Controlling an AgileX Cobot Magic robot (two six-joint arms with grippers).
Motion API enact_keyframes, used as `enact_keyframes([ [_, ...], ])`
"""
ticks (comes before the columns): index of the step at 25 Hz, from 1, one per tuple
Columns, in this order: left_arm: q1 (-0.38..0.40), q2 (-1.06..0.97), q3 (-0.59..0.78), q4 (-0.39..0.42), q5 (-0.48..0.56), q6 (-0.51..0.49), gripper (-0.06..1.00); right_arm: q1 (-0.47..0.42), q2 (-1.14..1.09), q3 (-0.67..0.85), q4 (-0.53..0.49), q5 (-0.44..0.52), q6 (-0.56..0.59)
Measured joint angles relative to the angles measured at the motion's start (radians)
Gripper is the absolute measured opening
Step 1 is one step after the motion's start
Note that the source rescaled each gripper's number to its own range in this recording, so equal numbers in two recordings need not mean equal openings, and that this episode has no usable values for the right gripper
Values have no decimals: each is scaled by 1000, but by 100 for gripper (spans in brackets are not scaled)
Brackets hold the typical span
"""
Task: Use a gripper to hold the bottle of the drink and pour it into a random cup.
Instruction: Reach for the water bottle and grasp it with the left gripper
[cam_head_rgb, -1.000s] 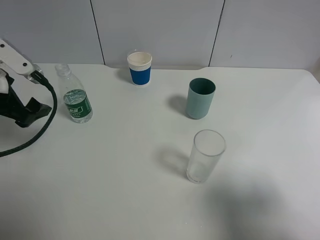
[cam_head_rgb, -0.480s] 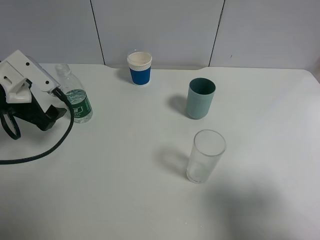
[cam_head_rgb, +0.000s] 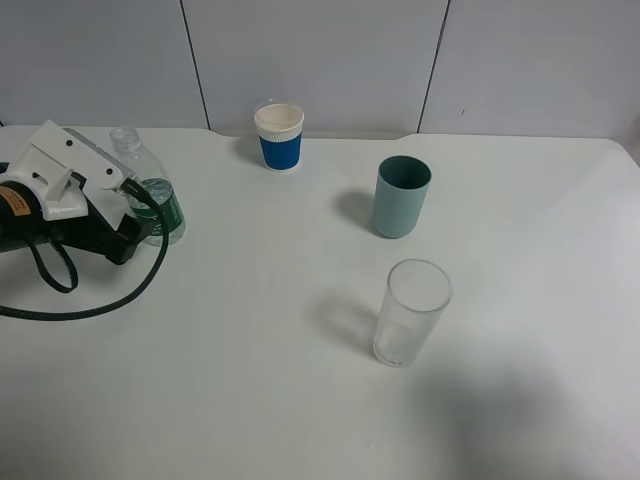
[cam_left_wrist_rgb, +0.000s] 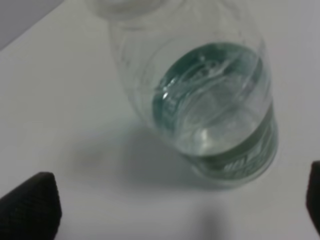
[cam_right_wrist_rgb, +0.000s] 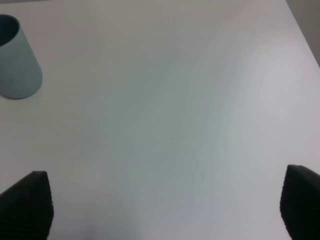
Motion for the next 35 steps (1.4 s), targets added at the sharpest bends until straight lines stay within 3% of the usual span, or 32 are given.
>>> enact_keyframes([
  [8, 0, 138, -1, 83, -204, -205, 100, 0, 0, 0, 0, 0, 0],
  [19, 0, 341, -1, 86, -527, -335, 100, 0, 0, 0, 0, 0, 0],
  [24, 0, 403, 1, 117, -599, -335, 100, 0, 0, 0, 0, 0, 0],
  [35, 0, 444, -74, 134, -638, -366, 100, 0, 0, 0, 0, 0, 0],
])
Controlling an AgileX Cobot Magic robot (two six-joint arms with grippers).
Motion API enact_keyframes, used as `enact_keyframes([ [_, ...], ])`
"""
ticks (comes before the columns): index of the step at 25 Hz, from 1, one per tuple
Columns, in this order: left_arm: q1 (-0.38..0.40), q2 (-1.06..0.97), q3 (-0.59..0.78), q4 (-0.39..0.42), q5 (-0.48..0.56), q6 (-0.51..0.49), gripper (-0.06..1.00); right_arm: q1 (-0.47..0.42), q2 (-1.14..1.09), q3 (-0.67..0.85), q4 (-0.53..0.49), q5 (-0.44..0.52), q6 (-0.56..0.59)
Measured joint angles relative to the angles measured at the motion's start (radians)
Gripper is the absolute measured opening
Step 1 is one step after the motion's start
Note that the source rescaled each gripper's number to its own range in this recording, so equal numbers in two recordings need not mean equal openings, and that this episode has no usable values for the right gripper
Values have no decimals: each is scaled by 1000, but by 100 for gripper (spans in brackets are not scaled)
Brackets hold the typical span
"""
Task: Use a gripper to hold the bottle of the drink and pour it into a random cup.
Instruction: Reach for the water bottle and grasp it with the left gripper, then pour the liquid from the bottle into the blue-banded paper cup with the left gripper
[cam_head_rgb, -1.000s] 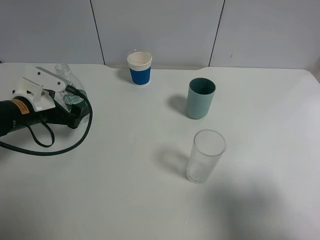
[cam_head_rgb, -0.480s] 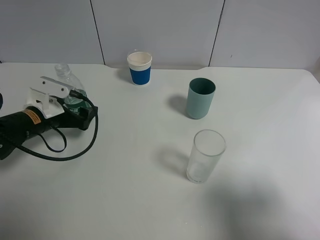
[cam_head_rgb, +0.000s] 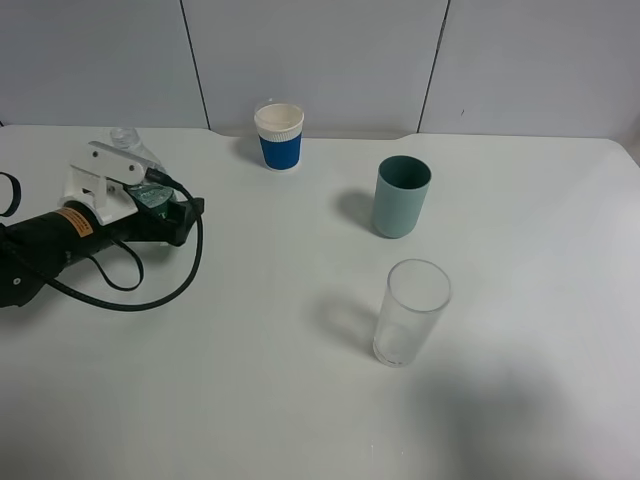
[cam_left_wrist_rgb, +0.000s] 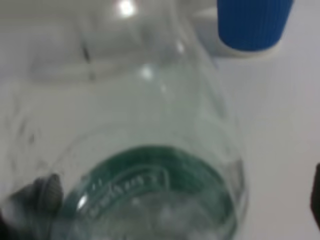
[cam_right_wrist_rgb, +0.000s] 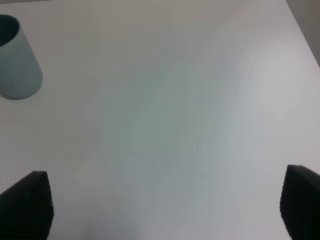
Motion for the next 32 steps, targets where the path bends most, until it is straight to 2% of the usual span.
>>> enact_keyframes([
  [5, 0, 11, -12, 0, -5, -30, 100, 0, 0, 0, 0, 0, 0],
  [6, 0, 13, -14, 0, -7, -33, 97, 0, 0, 0, 0, 0, 0],
  [7, 0, 14, -14, 0, -7, -34, 89, 0, 0, 0, 0, 0, 0],
  [9, 0, 15, -14, 0, -6, -34, 59, 0, 0, 0, 0, 0, 0],
  [11, 0, 16, -14, -4, -6, -35, 9, 0, 0, 0, 0, 0, 0],
  [12, 0, 16, -14, -2, -6, -35, 0, 0, 0, 0, 0, 0, 0],
  [15, 0, 16, -14, -2, -6, -35, 7, 0, 0, 0, 0, 0, 0],
  [28, 0, 16, -14, -2, -4, -36, 7, 0, 0, 0, 0, 0, 0],
  [32, 0, -10, -15, -2, 44, -68, 7, 0, 0, 0, 0, 0, 0],
])
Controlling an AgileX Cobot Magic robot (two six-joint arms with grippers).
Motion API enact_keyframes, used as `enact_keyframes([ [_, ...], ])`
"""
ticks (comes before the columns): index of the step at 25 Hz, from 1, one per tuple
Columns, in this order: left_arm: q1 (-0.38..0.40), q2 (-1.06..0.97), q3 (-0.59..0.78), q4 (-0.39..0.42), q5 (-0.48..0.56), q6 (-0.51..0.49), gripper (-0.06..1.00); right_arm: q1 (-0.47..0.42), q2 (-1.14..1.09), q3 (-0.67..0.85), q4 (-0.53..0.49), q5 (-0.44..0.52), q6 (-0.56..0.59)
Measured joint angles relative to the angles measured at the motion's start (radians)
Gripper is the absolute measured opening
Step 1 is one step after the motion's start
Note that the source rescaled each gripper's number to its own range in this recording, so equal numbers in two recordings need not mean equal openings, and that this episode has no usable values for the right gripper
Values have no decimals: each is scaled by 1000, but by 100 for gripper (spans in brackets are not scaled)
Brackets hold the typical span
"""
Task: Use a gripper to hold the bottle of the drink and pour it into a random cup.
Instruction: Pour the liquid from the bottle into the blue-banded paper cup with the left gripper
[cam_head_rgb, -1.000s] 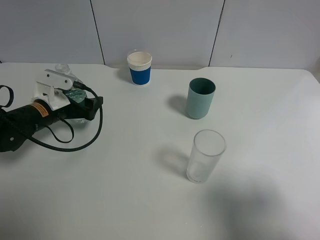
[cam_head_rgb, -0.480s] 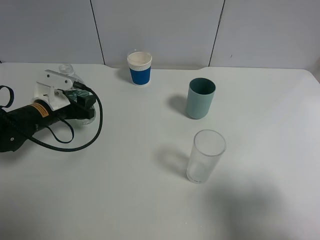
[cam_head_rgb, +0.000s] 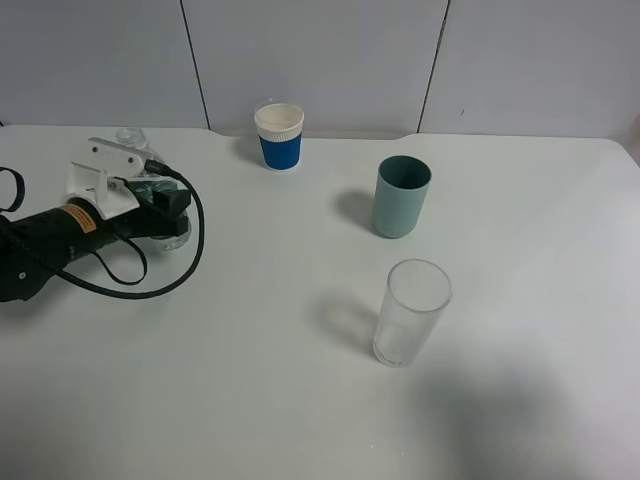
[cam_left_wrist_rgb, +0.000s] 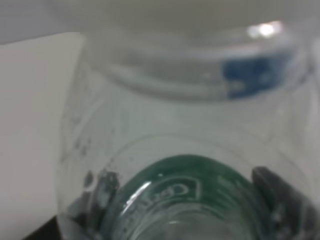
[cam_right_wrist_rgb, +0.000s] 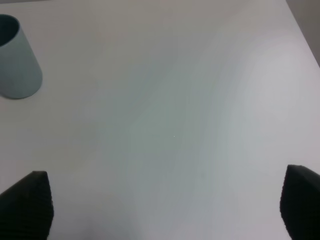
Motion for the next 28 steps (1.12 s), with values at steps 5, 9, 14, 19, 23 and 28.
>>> enact_keyframes([
  [5, 0, -49, 0, 0, 61, -19, 7, 0, 0, 0, 0, 0, 0],
  [9, 0, -98, 1, 1, 103, -19, 7, 0, 0, 0, 0, 0, 0],
  [14, 0, -168, 2, -8, 184, -37, 7, 0, 0, 0, 0, 0, 0],
  [19, 0, -267, 3, -51, 278, -63, 7, 0, 0, 0, 0, 0, 0],
  [23, 0, -327, -13, -86, 377, -46, 7, 0, 0, 0, 0, 0, 0],
  [28, 0, -369, -51, -94, 507, -40, 7, 0, 0, 0, 0, 0, 0],
])
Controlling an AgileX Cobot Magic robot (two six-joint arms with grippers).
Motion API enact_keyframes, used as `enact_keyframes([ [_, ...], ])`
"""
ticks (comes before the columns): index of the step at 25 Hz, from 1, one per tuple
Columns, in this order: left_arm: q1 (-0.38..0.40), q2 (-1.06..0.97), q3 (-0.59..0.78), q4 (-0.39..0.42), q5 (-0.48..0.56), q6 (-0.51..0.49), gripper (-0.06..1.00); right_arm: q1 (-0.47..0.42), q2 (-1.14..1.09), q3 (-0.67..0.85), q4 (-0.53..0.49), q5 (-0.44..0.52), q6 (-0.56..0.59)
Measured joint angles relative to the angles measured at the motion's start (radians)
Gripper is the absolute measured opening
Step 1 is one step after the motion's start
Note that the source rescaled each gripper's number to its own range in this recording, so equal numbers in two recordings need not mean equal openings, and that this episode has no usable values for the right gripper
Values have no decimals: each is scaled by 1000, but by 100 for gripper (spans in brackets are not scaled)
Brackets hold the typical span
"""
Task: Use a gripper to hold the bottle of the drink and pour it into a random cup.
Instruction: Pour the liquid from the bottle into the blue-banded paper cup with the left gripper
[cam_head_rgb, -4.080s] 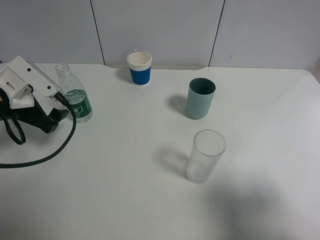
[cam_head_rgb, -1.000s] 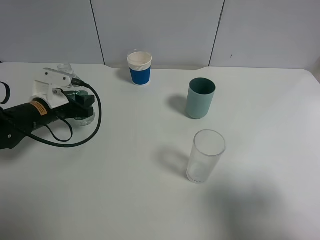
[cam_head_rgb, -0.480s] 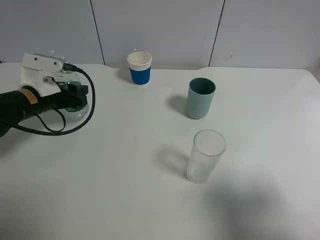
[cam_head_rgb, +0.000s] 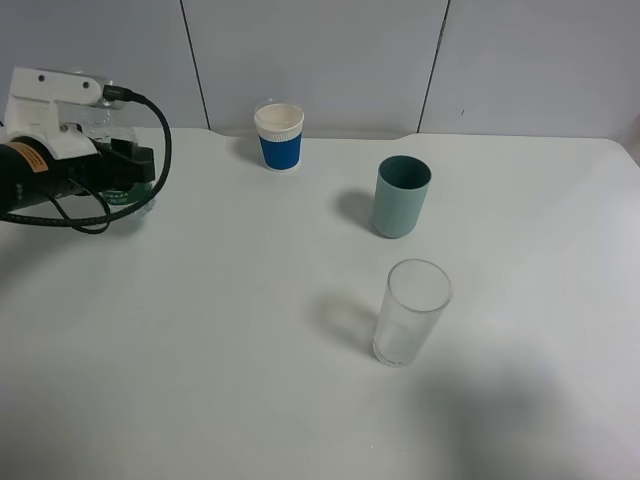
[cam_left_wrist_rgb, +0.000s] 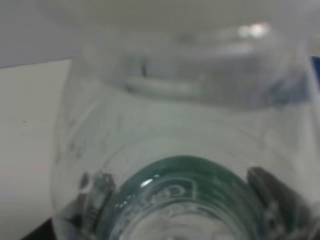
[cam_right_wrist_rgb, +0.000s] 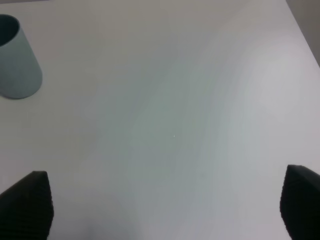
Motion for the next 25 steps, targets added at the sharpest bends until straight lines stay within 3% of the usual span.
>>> enact_keyframes([
  [9, -4, -26, -123, -1, 253, 23, 7, 0, 0, 0, 0, 0, 0],
  [16, -68, -27, -231, -16, 425, 113, 7, 0, 0, 0, 0, 0, 0],
  [22, -121, -27, -282, -198, 459, 320, 7, 0, 0, 0, 0, 0, 0],
  [25, -162, -23, -288, -405, 443, 545, 7, 0, 0, 0, 0, 0, 0],
])
